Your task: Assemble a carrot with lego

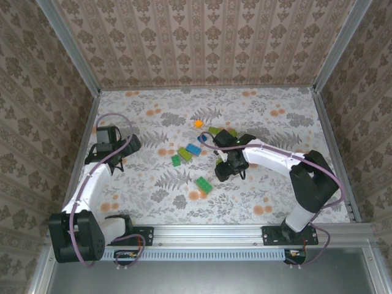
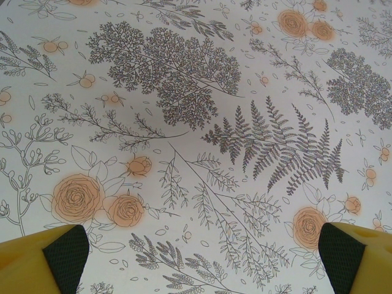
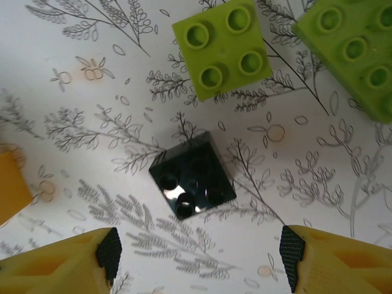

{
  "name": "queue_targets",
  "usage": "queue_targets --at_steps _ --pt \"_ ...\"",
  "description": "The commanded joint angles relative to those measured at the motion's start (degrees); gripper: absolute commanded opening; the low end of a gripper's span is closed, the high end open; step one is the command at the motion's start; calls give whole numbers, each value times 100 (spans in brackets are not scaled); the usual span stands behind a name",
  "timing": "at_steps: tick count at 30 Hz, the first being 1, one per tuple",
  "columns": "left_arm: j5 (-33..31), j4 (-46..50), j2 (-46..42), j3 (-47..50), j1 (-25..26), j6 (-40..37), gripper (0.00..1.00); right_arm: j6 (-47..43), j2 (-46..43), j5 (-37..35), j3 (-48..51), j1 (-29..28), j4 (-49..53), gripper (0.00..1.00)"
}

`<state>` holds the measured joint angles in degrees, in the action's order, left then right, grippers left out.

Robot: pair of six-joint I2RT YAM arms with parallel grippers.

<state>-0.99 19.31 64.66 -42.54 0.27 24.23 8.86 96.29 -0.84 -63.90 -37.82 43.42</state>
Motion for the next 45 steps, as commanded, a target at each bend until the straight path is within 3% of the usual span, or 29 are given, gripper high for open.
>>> queue_targets --at_steps 1,7,27,37,45 --pt "82 20 -15 -173 -15 -90 100 -241 178 84 27 38 -264 72" --pt "110 -16 42 -193 -7 -77 100 -341 544 82 -247 73 -169 71" --pt "140 -8 46 -201 1 -102 100 -268 736 327 -220 72 -254 37" --pt "109 -4 54 -202 16 -108 100 332 -263 393 -56 -44 171 28" --pt "100 -6 99 -210 34 -110 100 467 -1117 631 -495 -624 1080 28"
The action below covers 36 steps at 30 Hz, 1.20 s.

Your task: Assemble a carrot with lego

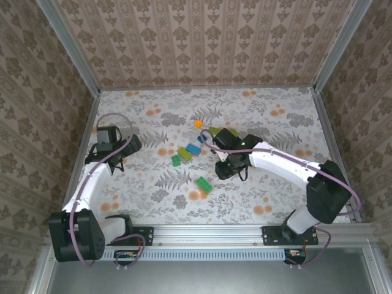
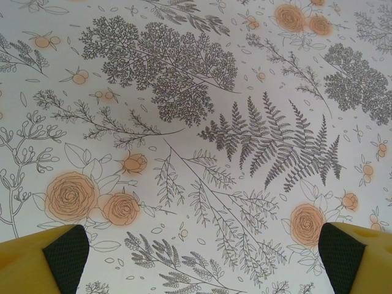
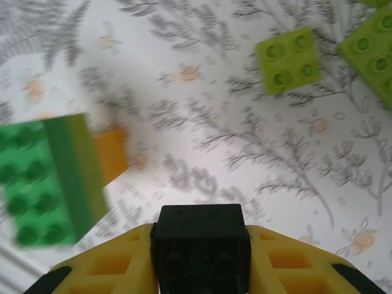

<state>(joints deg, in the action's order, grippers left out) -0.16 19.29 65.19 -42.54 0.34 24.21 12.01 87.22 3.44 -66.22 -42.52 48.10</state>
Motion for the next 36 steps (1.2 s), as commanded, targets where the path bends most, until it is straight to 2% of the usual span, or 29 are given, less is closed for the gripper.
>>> queue_targets --at_steps 1,9,20,36 --pt "16 0 38 -215 27 -113 100 173 -238 248 -345 -217 684 28" --pt "1 31 20 -210 25 -110 100 275 235 299 -896 -807 714 28" --pt "8 29 20 -217 34 -122 100 336 941 328 -1319 -1007 473 28" --pt "16 31 11 -219 45 -121 100 304 1282 367 -1391 -1056 389 28"
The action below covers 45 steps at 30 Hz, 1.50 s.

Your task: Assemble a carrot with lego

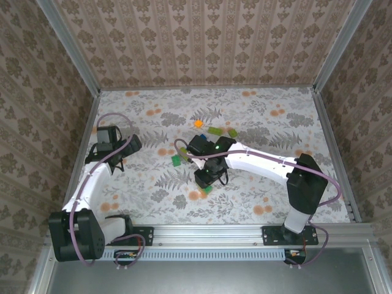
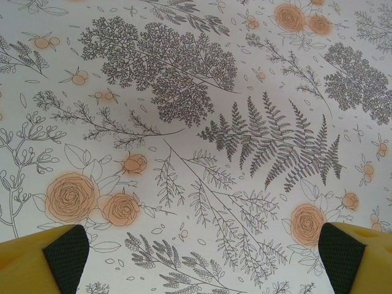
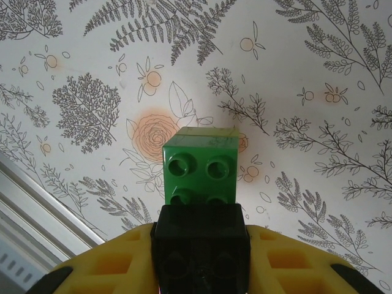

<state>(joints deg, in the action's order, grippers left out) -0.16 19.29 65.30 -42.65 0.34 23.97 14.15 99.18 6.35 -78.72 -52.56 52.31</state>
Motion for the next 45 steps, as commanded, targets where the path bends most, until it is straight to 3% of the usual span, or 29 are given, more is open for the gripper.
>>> queue_targets --at_steps 1,15,19,33,45 --pt "16 24 1 -208 39 -94 100 91 103 77 -148 -54 -37 28" --pt "81 40 -17 -224 63 -97 100 87 245 19 -174 -133 25 29" --pt "136 98 -135 -241 283 -60 100 110 308 -76 -214 -156 51 29" --pt "-431 1042 -1554 381 2261 125 100 26 494 -318 -241 -185 251 29" --pt "-2002 2038 -2427 805 4106 518 100 37 774 -474 -189 -211 311 29"
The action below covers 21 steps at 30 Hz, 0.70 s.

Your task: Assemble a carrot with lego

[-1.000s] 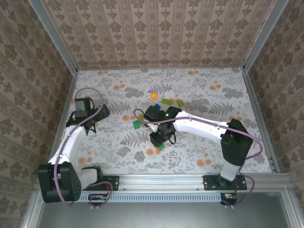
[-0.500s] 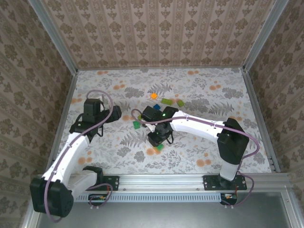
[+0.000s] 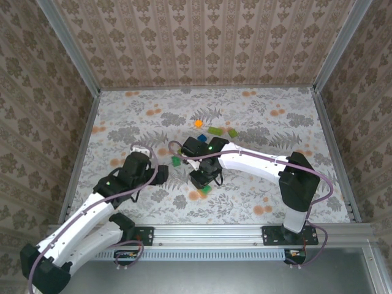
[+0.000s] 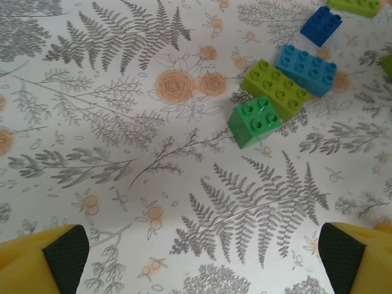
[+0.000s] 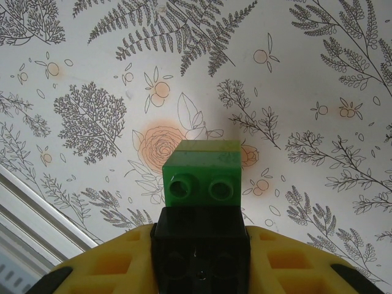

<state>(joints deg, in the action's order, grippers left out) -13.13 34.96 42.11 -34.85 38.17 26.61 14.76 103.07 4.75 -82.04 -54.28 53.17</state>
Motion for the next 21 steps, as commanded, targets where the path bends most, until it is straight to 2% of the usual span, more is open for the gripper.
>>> queue_targets --at_steps 1,6,21 --pt "-814 534 -98 14 459 287 100 -11 382 -317 172 -39 221 29" --pt "-957 608 71 104 860 396 100 85 424 -533 332 -91 231 29" --pt "-707 408 11 365 1024 424 100 332 662 -639 763 -197 10 29"
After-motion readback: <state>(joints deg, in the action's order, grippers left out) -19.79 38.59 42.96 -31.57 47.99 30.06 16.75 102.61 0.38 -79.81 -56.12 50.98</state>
